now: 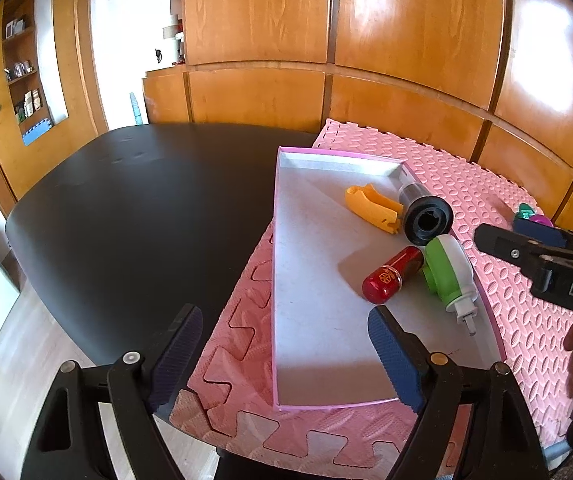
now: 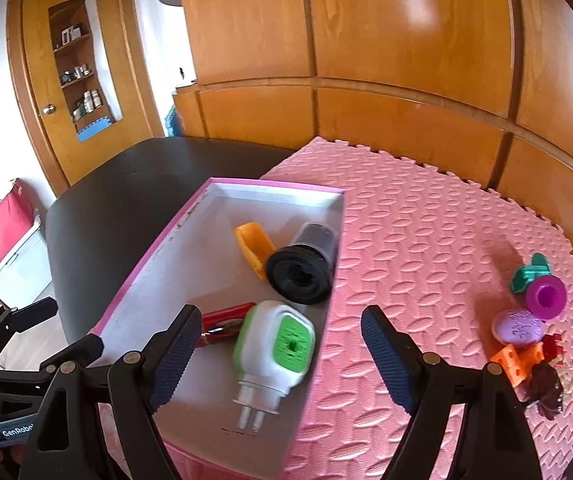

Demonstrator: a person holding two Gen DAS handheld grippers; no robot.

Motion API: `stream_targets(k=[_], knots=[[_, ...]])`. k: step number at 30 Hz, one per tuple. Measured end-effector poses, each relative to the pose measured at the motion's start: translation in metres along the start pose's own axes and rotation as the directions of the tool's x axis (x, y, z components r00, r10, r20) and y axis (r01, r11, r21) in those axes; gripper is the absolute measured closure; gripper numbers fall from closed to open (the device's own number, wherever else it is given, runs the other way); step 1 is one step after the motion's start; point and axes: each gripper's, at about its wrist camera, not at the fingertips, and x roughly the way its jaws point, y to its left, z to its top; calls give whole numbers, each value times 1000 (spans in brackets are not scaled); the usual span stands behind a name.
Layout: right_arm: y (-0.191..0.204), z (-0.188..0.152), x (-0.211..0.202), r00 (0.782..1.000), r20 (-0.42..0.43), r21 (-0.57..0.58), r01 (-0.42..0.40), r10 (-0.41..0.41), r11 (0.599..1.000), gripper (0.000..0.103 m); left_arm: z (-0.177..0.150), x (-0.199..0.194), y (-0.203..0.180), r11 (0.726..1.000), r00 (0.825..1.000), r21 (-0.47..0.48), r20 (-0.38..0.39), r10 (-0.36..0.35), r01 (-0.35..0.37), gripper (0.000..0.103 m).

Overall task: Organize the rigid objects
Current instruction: 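Move both tools back toward the remaining toy pile, then grasp the brown peg toy with the left tool while the right tool approaches the purple cup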

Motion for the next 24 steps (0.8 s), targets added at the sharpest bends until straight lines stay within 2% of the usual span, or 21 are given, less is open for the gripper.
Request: stream_targets(k=[7,11,13,16,18,20,23,24], knots=[[-44,0,-23,995,20,17,100,-100,995,20,1,1,-5,1000,1000,18,-6,-15,16,17],[-96,0,-49,977,46,92,204,-209,975,19,6,1,-7,999,999,7,-14,-43,43,17],[-129,-4,-60,961,49,164,259,-270,952,19,10,0,-10,998,998,9,-15,-57,58,18],[-179,-17,-72,933,40,299,330,-357,895,19,18,-4,-23,994,995,40,-6,-102,102,18],[-216,-33,-79,908,24,417,371,-418,830,19,24,-7,-37,988,991,75,-5,-137,137,17],[-242,-48,-83,894,8,509,381,-447,771,19,29,-8,-54,981,987,117,-8,-158,158,17],[-273,-71,-81,887,-71,629,395,-457,670,19,34,-4,-83,966,981,173,-33,-191,194,17],[-279,-75,-82,890,-78,652,386,-449,652,19,36,-3,-93,960,978,189,-38,-204,208,17]])
